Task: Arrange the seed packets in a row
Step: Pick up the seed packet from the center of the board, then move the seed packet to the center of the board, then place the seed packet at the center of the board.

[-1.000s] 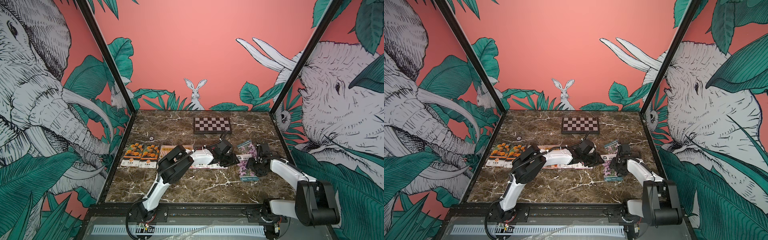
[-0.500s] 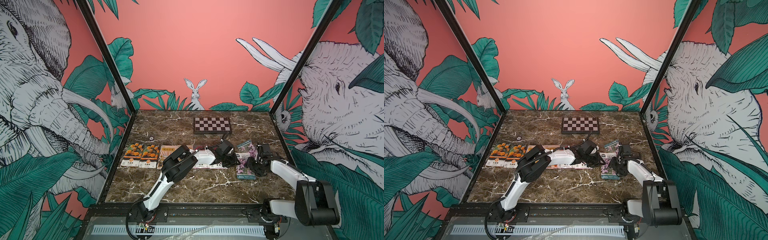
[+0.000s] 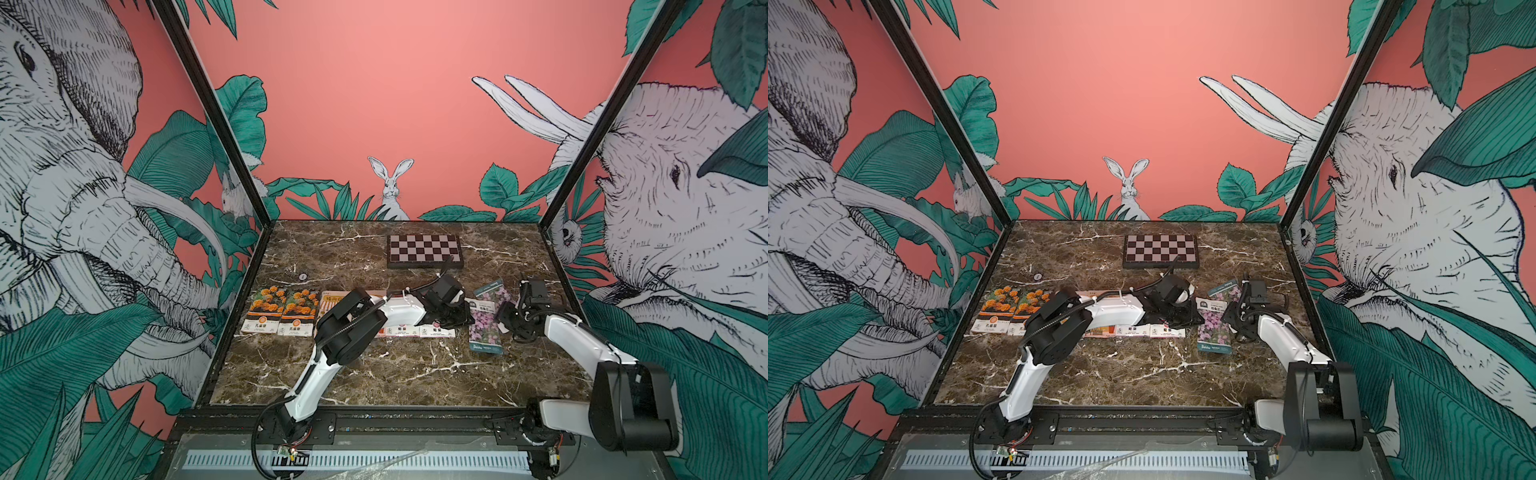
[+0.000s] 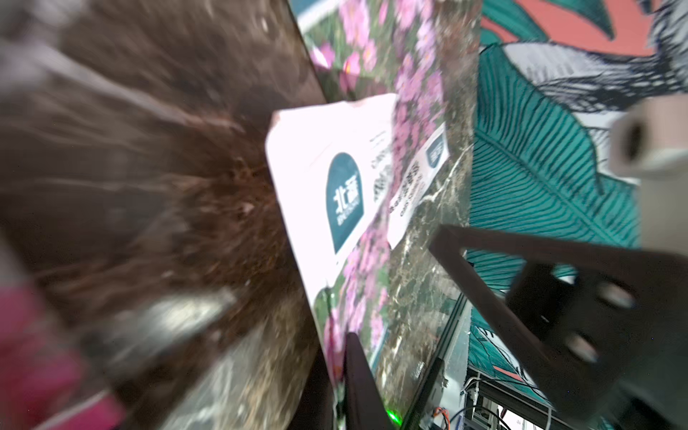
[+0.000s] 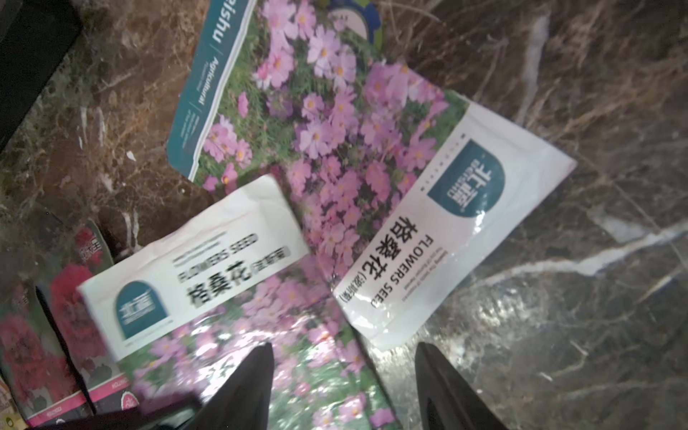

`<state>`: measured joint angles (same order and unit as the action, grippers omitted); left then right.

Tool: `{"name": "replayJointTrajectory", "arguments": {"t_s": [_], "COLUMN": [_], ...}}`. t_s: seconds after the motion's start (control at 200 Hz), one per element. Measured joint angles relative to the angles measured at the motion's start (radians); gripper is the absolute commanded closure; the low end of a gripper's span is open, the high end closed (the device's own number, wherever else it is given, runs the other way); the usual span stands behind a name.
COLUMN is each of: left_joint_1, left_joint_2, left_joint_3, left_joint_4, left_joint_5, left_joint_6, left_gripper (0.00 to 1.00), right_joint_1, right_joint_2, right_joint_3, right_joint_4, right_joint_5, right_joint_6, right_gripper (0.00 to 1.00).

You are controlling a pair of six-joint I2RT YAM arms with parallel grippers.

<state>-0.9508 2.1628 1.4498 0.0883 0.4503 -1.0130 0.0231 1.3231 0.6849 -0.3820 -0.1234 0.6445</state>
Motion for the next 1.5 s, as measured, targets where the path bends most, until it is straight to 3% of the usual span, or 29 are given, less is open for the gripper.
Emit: {"name": "replayJointTrajectory", "arguments": {"t_s": [0.33,0.725,0.985,1.12,1.25,1.375,1.5], "left_joint_1": [0.134,0.194,0.208,0.213,0.223,0.235,0.265], "left_joint_2": [-0.197,-0.234,-0.262,-0.265,-0.265,-0.265,-0.265], "left_joint_3": [-0.105,-0.153,-0.154,-0.154,-0.156,-0.157,-0.157], "left_joint_4": [0.031,-0.004,-0.016,-0.016,-0.007,0.028,0.085], "left_joint_5": [0.003,0.006,0.023,0.039,0.063,0.096,0.146], "left_joint_6": [0.034,0.093,0.113,0.118,0.113,0.08,0.04], "left_gripper": [0.92,0.92,0.92,0.92,0.92,0.92,0.92], "right_joint_1": [-0.004,-0.004,-0.016,-0.032,-0.041,-0.04,-0.035], "right_joint_2": [0.167,0.387,0.528,0.495,0.362,0.253,0.236], "right_joint_3": [0.053,0.24,0.412,0.421,0.359,0.27,0.193], "right_joint_4": [0.101,0.24,0.257,0.234,0.265,0.39,0.536], "right_joint_5": [-0.048,-0.095,-0.187,-0.245,-0.362,-0.533,-0.678], "right_joint_6": [0.01,0.006,-0.071,-0.101,-0.094,-0.019,0.094], "right_gripper": [0.37,0.36,0.32,0.29,0.27,0.25,0.22]}}
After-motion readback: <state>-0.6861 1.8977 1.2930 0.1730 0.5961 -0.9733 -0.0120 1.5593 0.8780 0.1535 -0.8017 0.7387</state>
